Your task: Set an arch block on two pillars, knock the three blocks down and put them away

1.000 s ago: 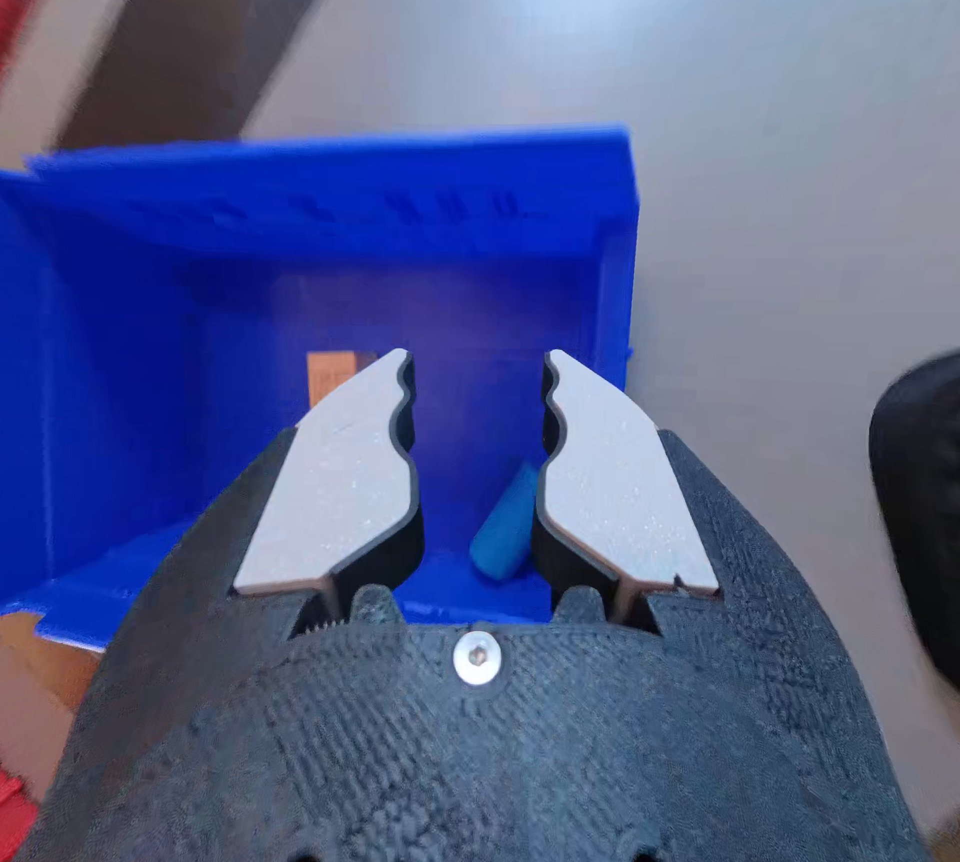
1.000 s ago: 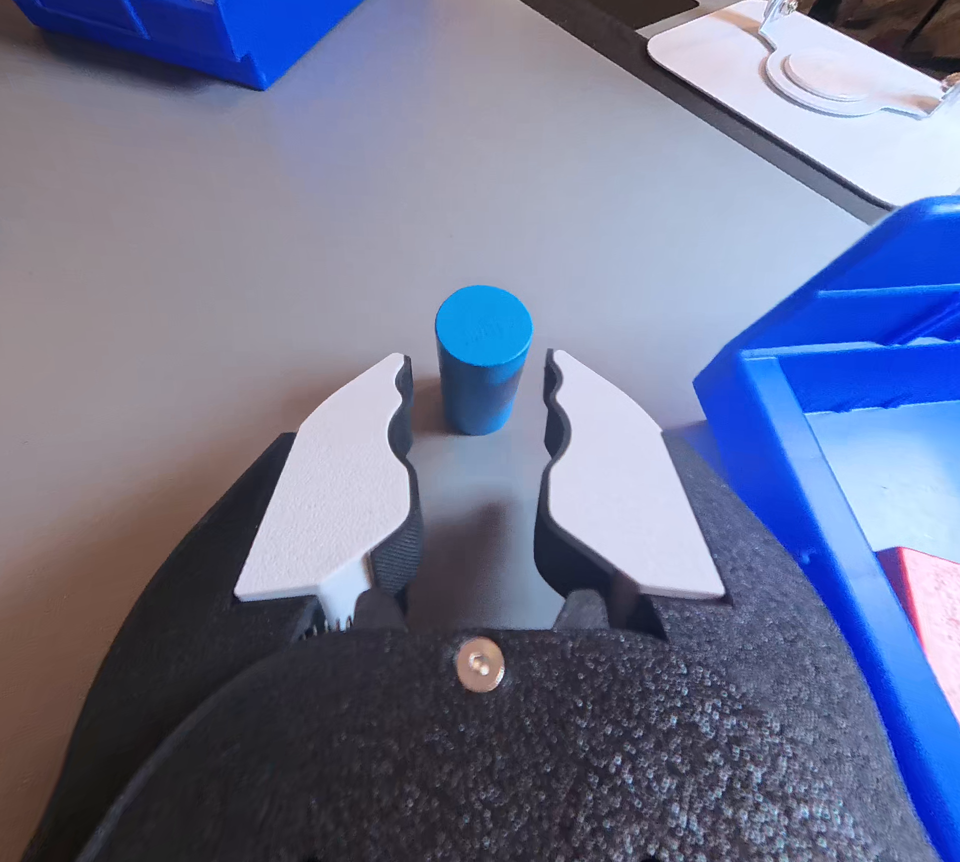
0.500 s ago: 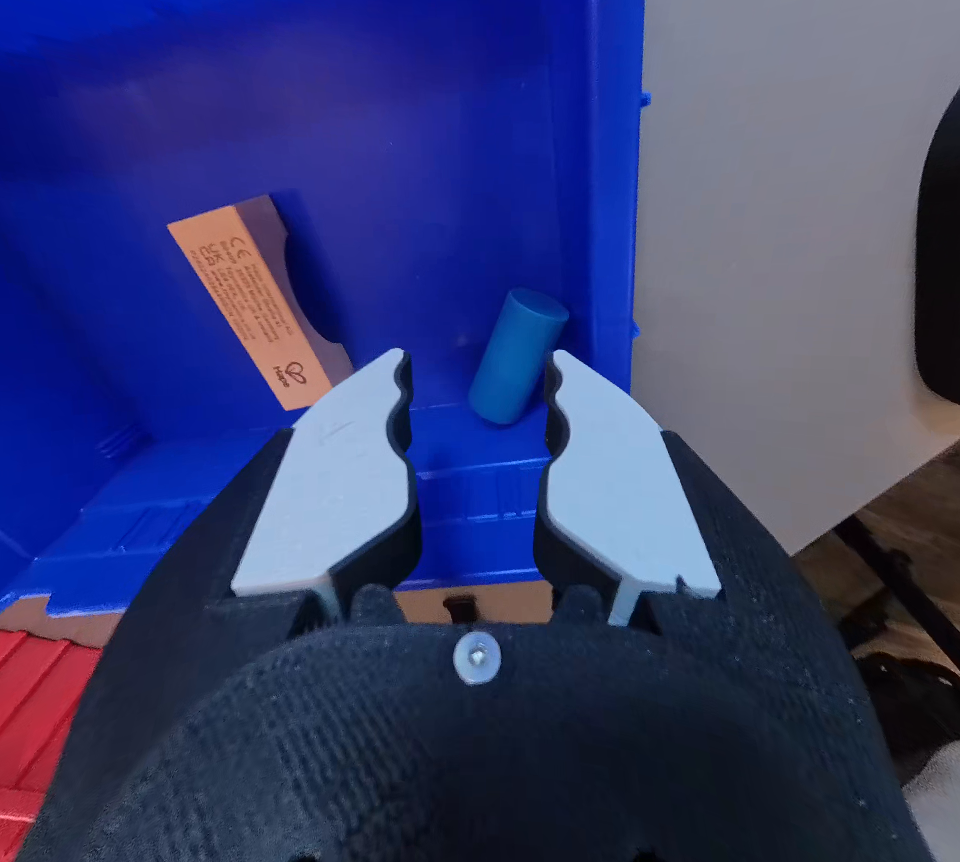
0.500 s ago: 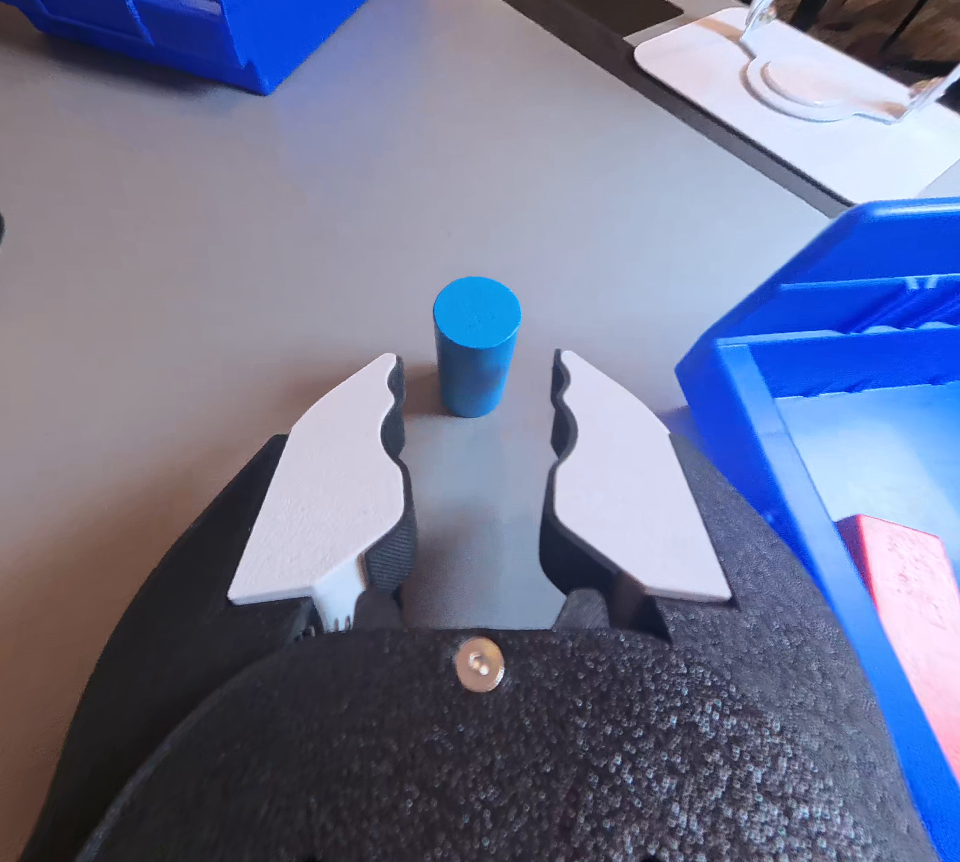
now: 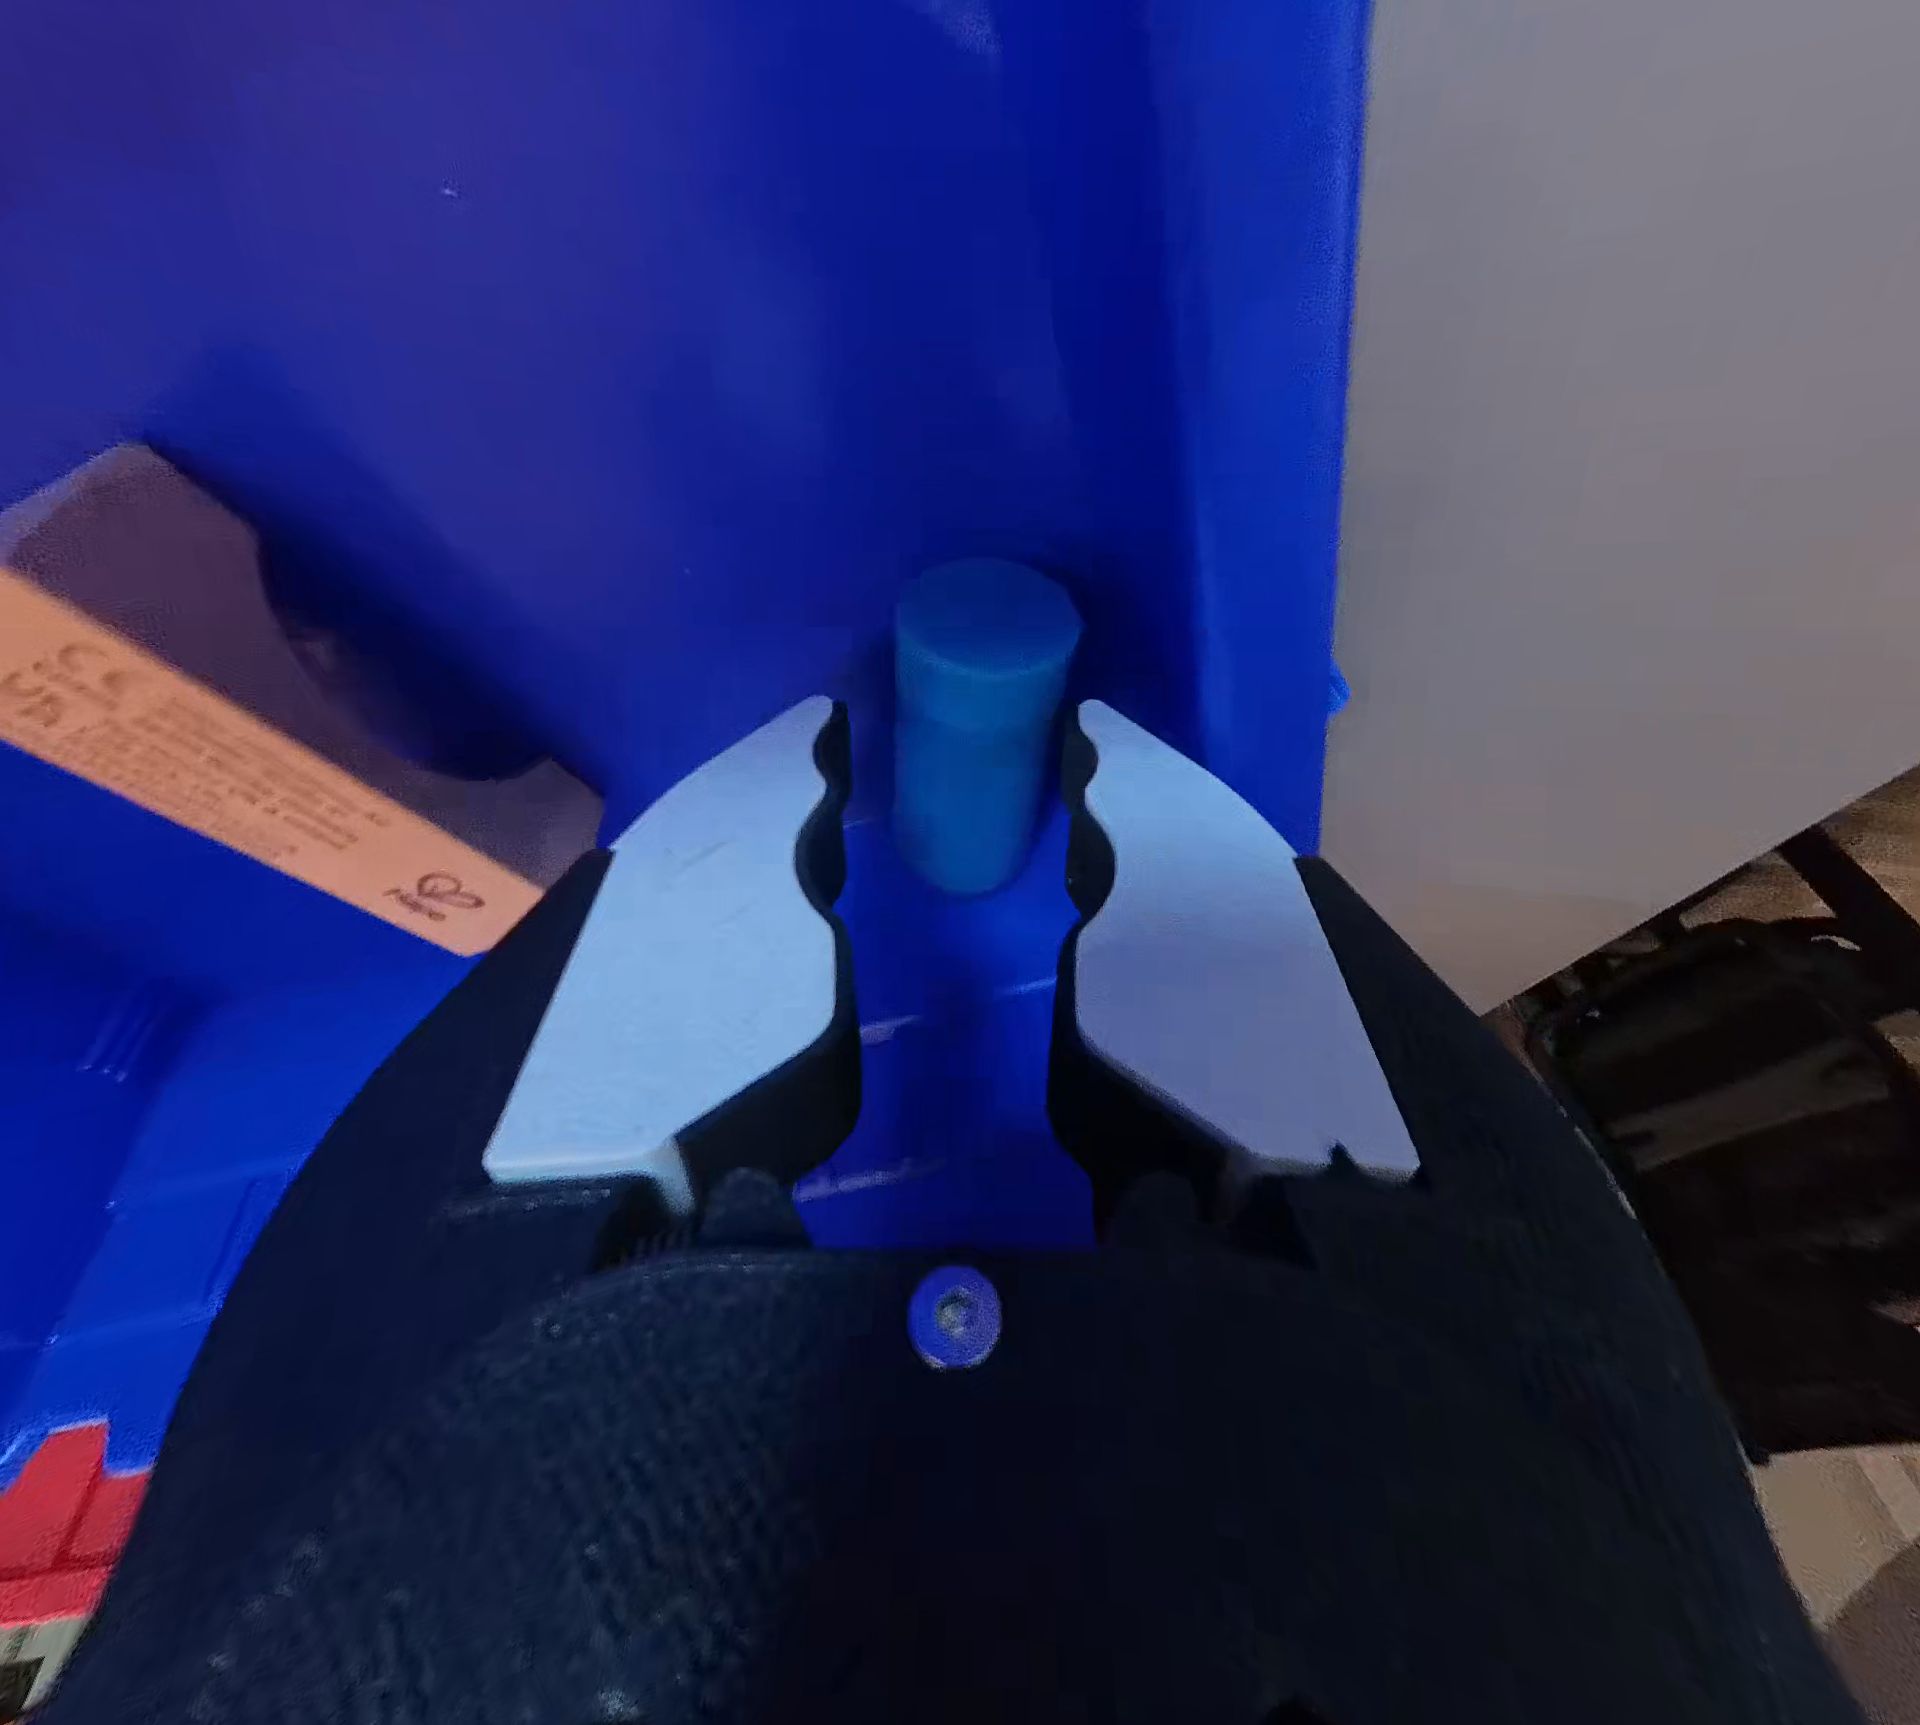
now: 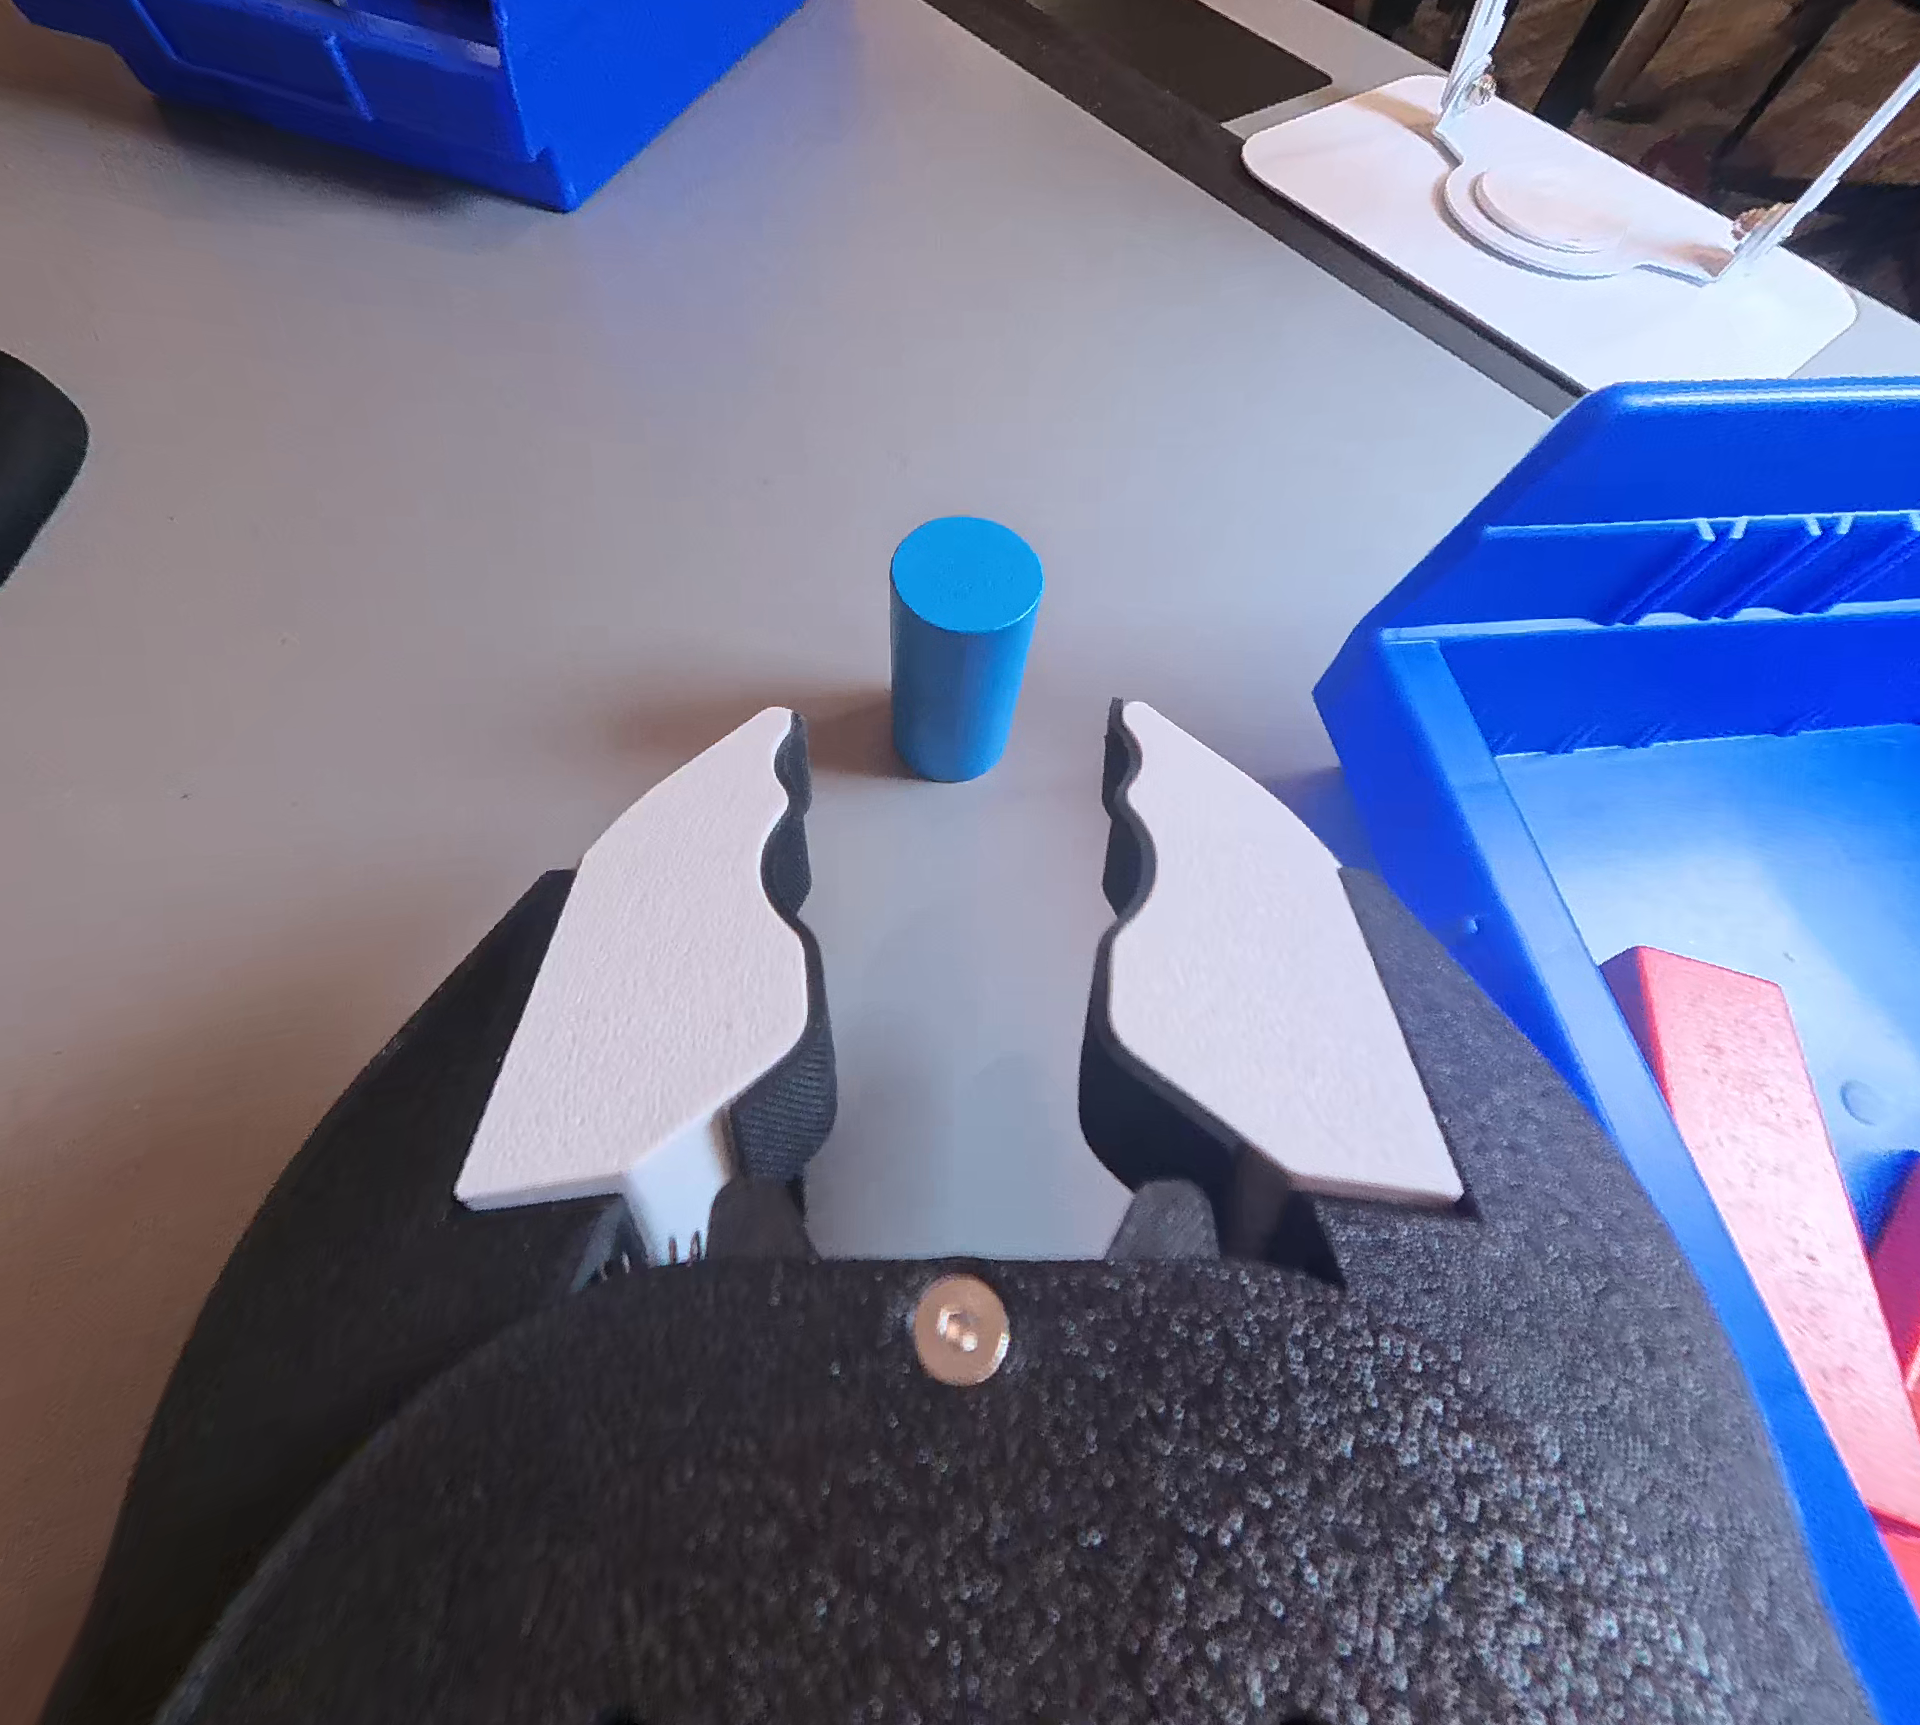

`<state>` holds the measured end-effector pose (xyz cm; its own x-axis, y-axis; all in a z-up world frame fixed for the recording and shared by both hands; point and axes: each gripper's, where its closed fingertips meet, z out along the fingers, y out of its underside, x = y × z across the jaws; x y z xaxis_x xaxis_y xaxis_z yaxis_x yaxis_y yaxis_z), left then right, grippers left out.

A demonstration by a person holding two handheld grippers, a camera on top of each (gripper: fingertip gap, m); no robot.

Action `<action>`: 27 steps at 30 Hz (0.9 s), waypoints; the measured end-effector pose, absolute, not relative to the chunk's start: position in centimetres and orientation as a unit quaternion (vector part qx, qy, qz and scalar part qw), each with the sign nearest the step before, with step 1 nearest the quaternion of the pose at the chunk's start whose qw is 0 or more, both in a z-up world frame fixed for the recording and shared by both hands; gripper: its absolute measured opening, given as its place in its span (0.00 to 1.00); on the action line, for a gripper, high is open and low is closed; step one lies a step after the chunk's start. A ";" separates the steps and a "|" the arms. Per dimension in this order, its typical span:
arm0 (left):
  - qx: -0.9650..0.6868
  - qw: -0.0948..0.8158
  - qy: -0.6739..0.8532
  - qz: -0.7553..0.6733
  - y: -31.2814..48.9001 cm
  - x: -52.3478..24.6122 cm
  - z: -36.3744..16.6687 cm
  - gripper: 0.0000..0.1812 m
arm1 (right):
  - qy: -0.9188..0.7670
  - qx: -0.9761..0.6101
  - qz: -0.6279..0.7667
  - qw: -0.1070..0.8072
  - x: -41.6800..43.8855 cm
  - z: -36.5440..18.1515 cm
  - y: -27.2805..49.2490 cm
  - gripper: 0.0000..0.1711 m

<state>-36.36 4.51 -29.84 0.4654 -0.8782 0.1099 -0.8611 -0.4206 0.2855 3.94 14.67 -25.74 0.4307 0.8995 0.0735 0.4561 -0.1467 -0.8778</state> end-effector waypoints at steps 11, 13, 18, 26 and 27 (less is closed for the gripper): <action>0.863 -0.071 -0.500 -0.010 9.3 -33.4 -25.0 0.19 | -0.472 -0.706 0.246 0.467 3.9 -24.6 14.3 0.31; 0.841 -0.227 -0.491 0.025 11.1 -29.5 -20.2 0.18 | -0.471 -0.707 0.245 0.468 3.9 -24.5 14.4 0.31; 0.721 -0.501 -0.442 0.184 9.5 -17.1 -12.3 0.18 | -0.467 -0.721 0.238 0.454 4.0 -25.3 14.7 0.31; 0.736 -0.495 -0.389 0.249 12.6 -3.8 -22.4 0.18 | -0.473 -0.730 0.218 0.443 4.1 -26.8 14.6 0.31; 0.750 -0.471 -0.395 0.243 13.3 -3.4 -23.7 0.18 | -0.475 -0.729 0.213 0.445 4.2 -26.8 14.6 0.31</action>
